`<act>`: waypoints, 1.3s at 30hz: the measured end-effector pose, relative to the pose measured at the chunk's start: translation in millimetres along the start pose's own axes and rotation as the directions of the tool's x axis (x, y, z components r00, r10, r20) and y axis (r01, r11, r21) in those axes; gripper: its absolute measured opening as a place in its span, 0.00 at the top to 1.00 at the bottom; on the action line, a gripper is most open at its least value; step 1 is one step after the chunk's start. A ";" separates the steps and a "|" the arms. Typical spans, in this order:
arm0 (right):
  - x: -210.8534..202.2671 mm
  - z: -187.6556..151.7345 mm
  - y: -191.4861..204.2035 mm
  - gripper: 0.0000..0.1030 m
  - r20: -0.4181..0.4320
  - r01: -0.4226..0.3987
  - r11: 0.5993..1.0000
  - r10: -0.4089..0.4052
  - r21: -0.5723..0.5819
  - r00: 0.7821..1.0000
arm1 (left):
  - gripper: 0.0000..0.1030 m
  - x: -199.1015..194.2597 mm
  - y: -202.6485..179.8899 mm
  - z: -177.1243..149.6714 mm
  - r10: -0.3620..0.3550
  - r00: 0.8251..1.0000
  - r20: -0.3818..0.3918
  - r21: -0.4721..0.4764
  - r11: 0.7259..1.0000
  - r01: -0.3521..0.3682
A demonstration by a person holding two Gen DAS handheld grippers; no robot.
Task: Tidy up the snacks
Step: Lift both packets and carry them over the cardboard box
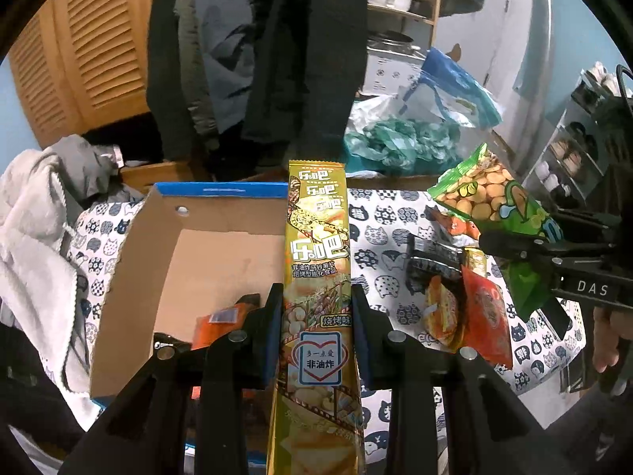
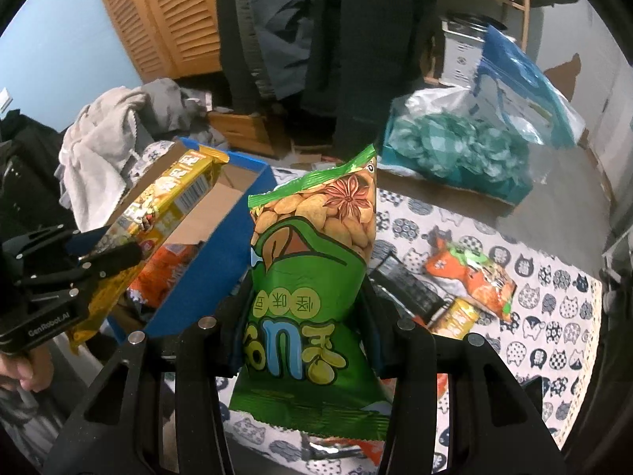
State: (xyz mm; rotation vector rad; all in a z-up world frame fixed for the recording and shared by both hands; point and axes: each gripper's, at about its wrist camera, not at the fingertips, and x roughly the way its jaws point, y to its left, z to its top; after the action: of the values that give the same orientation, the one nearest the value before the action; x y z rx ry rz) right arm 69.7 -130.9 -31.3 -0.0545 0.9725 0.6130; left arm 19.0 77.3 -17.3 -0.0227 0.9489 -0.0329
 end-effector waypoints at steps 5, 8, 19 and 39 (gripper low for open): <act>7.6 7.4 16.0 0.56 -0.009 -0.010 1.000 0.010 -0.023 1.000 | 0.69 -3.1 14.4 -2.1 0.007 1.000 0.006 -0.025 1.000 -0.007; 11.9 10.8 23.5 0.56 -0.015 -0.015 0.999 0.014 -0.035 1.000 | 0.69 -4.9 23.2 -4.1 0.010 1.000 0.008 -0.042 0.999 -0.009; 31.2 23.1 55.0 0.56 -0.041 -0.052 0.996 0.049 -0.070 0.998 | 0.69 -7.7 52.3 -10.5 0.035 0.999 0.005 -0.090 0.995 -0.034; 69.1 45.7 118.5 0.55 -0.094 -0.105 0.987 0.093 -0.125 0.991 | 0.69 10.6 105.7 -28.4 0.096 0.994 -0.053 -0.170 0.980 -0.103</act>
State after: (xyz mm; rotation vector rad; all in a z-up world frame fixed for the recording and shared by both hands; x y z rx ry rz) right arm 72.0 13.7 -32.9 -0.1507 1.0238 0.7708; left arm 4.0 182.4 -46.0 -0.1354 0.9939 0.1424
